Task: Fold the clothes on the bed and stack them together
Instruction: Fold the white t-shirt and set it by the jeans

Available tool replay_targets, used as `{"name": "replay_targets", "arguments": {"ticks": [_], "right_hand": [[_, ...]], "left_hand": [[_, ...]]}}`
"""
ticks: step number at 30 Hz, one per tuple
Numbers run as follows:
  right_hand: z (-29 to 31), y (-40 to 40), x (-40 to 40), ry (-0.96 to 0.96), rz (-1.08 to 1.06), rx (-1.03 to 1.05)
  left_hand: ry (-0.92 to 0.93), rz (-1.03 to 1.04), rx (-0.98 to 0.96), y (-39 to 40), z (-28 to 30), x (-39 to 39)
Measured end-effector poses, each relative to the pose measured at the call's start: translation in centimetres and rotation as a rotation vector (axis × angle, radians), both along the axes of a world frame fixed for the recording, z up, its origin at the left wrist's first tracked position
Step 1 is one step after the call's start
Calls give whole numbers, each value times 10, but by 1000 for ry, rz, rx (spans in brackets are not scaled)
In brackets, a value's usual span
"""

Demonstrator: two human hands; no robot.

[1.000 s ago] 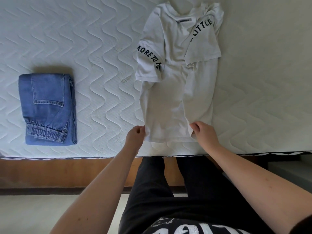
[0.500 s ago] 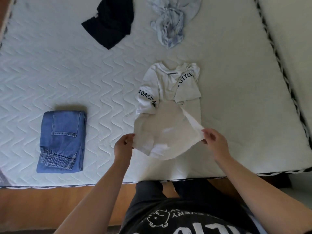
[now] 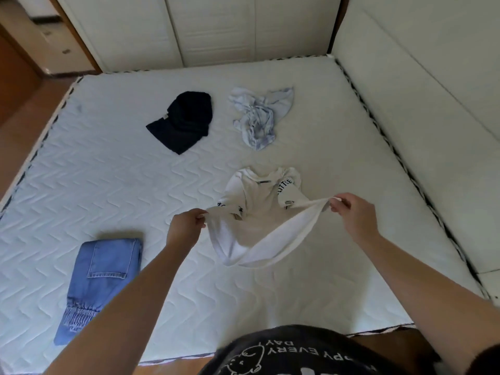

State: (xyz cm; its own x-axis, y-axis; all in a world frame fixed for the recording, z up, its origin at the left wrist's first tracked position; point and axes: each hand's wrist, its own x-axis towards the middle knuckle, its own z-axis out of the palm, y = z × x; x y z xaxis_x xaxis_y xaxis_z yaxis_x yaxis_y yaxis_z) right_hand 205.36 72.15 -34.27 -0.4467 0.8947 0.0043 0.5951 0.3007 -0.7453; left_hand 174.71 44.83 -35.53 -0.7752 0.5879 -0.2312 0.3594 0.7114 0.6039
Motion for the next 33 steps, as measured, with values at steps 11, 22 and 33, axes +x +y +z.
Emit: {"name": "replay_targets", "arguments": {"ticks": [11,22,33], "right_hand": [[119,90,-26,415,-240,-28],[149,112,18,635,-352,-244],[137,122,15,605,-482,-437]], "left_hand": [[234,-37,162,46,145,-105],[163,-101,23,6,166,-168],[-248,-45,294,21,151,-159]]}}
